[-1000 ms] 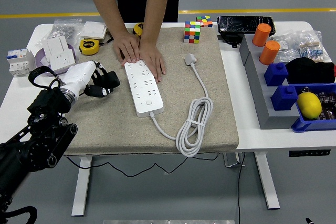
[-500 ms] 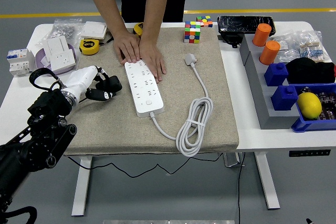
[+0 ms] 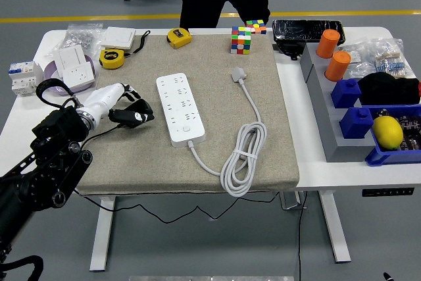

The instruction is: Pick up the plug,place it near the board,insert it into the board,press the button

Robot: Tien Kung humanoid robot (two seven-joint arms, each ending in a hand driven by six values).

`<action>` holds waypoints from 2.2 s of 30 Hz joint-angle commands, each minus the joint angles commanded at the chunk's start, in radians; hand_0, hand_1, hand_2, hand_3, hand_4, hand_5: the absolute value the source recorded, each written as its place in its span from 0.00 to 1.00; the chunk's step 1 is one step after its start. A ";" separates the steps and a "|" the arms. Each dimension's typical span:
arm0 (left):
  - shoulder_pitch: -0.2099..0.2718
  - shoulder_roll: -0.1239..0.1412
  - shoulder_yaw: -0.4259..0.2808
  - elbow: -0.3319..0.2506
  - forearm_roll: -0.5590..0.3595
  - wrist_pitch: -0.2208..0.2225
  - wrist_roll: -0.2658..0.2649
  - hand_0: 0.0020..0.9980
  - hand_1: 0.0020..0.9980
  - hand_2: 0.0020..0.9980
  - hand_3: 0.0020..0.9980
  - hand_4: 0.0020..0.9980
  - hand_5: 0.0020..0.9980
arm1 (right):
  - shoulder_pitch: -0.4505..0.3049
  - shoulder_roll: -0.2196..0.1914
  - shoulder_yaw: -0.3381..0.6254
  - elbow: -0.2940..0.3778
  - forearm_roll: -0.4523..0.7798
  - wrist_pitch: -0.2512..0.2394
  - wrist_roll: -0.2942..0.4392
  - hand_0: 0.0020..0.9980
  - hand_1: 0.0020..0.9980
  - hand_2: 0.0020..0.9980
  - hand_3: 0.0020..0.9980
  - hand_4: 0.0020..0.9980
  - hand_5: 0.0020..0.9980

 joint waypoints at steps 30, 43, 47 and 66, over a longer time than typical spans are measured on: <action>0.393 -0.117 -0.451 -0.372 -0.980 0.190 -0.225 0.87 0.91 0.88 0.85 1.00 0.98 | -0.005 0.012 0.010 0.000 -0.012 0.001 0.001 0.91 0.79 0.77 0.79 1.00 1.00; 0.448 -0.117 -0.451 -0.386 -0.823 0.186 -0.183 0.90 0.93 0.88 0.81 1.00 0.99 | -0.014 0.015 0.004 0.000 -0.014 0.003 0.003 0.92 0.80 0.78 0.79 1.00 1.00; 0.459 -0.117 -0.448 -0.405 -0.798 0.192 -0.181 0.88 0.92 0.85 0.77 1.00 0.98 | -0.011 0.010 -0.004 0.000 -0.009 0.003 0.003 0.91 0.80 0.77 0.79 1.00 1.00; 0.452 -0.117 -0.470 -0.410 -0.723 0.208 -0.174 0.77 0.78 0.74 0.75 1.00 0.90 | 0.012 -0.005 -0.017 0.000 0.001 0.003 0.007 0.91 0.79 0.77 0.79 1.00 1.00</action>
